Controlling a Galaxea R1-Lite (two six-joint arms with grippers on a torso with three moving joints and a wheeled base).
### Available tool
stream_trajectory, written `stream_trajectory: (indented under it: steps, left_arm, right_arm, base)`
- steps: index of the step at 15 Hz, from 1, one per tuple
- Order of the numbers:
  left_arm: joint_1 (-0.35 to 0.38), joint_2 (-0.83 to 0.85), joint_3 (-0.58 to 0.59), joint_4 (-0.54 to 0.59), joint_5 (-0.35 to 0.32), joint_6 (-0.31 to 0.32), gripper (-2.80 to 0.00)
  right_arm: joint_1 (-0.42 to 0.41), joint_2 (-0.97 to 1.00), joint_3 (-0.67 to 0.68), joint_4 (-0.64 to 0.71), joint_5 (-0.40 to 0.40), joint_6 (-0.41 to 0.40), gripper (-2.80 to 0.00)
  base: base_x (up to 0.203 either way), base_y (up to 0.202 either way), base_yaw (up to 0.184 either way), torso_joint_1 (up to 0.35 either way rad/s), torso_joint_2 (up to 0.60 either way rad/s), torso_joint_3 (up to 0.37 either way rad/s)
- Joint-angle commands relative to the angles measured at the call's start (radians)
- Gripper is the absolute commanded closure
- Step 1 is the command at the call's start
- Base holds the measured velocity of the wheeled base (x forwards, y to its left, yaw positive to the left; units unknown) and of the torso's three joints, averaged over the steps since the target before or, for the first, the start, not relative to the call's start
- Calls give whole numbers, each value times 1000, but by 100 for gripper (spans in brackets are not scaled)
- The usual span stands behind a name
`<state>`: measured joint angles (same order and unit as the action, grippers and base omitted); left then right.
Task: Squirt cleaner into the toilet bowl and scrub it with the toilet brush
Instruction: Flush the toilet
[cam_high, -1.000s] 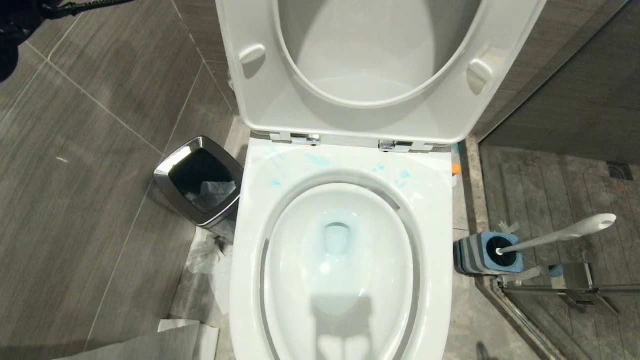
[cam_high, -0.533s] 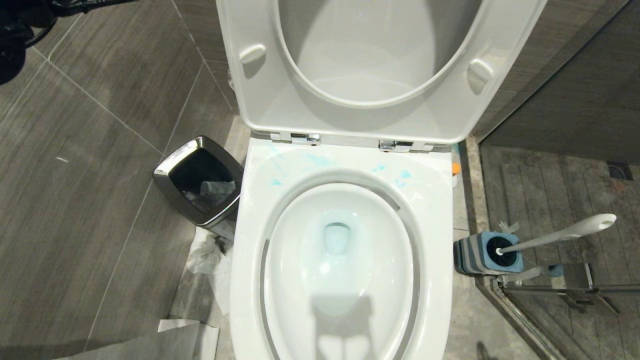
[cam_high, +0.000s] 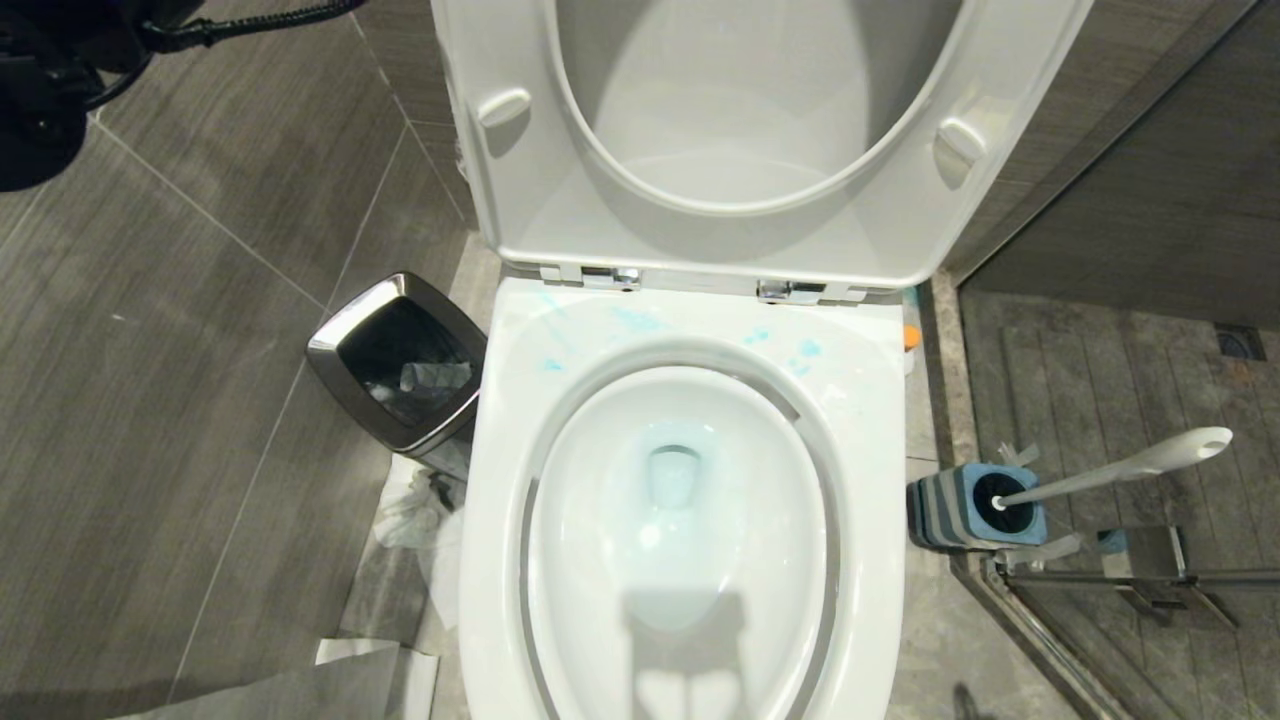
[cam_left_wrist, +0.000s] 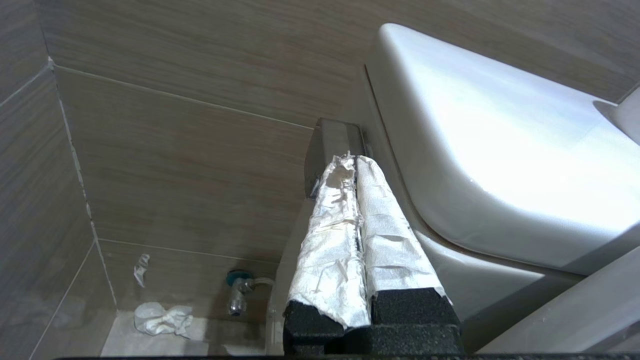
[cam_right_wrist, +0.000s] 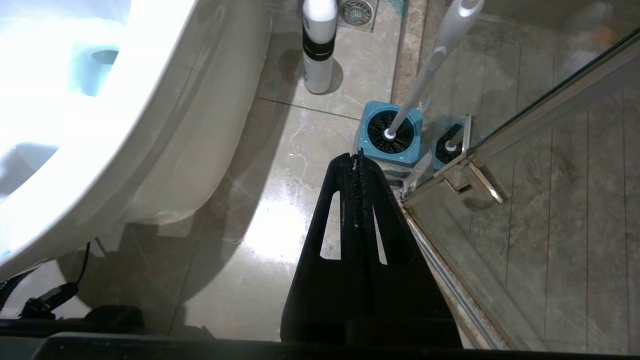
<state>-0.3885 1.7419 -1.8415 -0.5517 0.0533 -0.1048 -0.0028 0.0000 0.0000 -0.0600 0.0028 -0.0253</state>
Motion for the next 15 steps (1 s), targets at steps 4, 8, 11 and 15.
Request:
stream_trajectory:
  steps: [4, 8, 11, 15]
  left_arm:
    - [-1, 22, 13, -4, -1, 3, 0]
    - [-15, 56, 19, -2, -14, 5, 0]
    - [-29, 94, 16, -2, -15, 7, 0]
    - [-26, 123, 13, -2, -33, 7, 0]
  right_arm:
    - [0, 1, 25, -1, 0, -1, 0]
    - [0, 1, 25, -1, 0, -1, 0]
    - [0, 2, 25, -1, 0, -1, 0]
    - [0, 0, 25, -1, 0, -1, 0]
  base:
    - [0, 0, 0, 0, 0, 0]
    - [0, 0, 0, 0, 0, 0]
    - [0, 0, 0, 0, 0, 0]
    - [0, 0, 0, 0, 0, 0]
